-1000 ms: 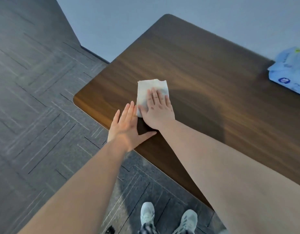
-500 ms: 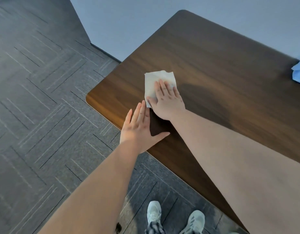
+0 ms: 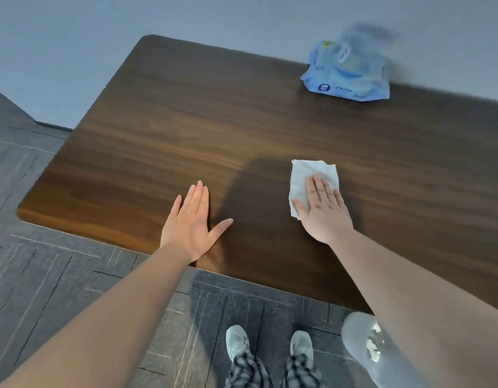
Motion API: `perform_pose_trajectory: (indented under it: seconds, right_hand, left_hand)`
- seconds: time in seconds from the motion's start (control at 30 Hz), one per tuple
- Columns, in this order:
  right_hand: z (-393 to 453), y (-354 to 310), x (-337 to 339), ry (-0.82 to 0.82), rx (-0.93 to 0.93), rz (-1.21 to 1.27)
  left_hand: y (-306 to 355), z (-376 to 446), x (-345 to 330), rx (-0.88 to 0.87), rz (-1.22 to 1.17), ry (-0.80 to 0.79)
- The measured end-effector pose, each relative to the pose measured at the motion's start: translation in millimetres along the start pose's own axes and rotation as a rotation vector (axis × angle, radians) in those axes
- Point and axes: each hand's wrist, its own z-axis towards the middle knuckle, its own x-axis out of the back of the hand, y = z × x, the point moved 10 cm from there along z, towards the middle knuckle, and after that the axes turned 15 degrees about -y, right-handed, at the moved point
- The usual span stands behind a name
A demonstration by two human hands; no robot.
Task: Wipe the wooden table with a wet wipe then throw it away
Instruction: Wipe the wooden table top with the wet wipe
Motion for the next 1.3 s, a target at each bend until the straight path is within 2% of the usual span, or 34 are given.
perform_pose_trajectory:
  seconds: [0.27, 0.37, 0.53, 0.7, 1.0, 1.2, 1.3]
  right_hand:
    - [-67.2, 217.2, -19.7, 0.059, -0.283, 0.219]
    - [-93.6, 291.6, -31.3, 0.063, -0.393, 0.305]
    - [-137.8, 393.2, -50.6, 0.107, -0.532, 0.390]
    - [-165.2, 456.6, -63.0, 0.105, -0.617, 0.427]
    - [-156.8, 444.0, -60.8, 0.066, -0.601, 0.407]
    - [-114.6, 349.7, -40.4, 0.044, -0.402, 0.270]
    - [-83.3, 282.6, -27.5, 0.053, -0.273, 0.197]
  left_hand:
    - [208.4, 32.3, -9.8, -0.347, 0.127, -0.060]
    - [271.5, 36.4, -19.7, -0.420, 0.187, -0.092]
    - [357.5, 43.9, -37.9, -0.479, 0.302, -0.105]
    - [375.4, 51.7, -44.9, -0.388, 0.309, -0.042]
    - [377.3, 52.3, -44.3, -0.386, 0.293, -0.039]
    - [370.0, 55.0, -44.6, -0.436, 0.225, -0.122]
    - [340.0, 51.1, -30.8, -0.423, 0.118, -0.081]
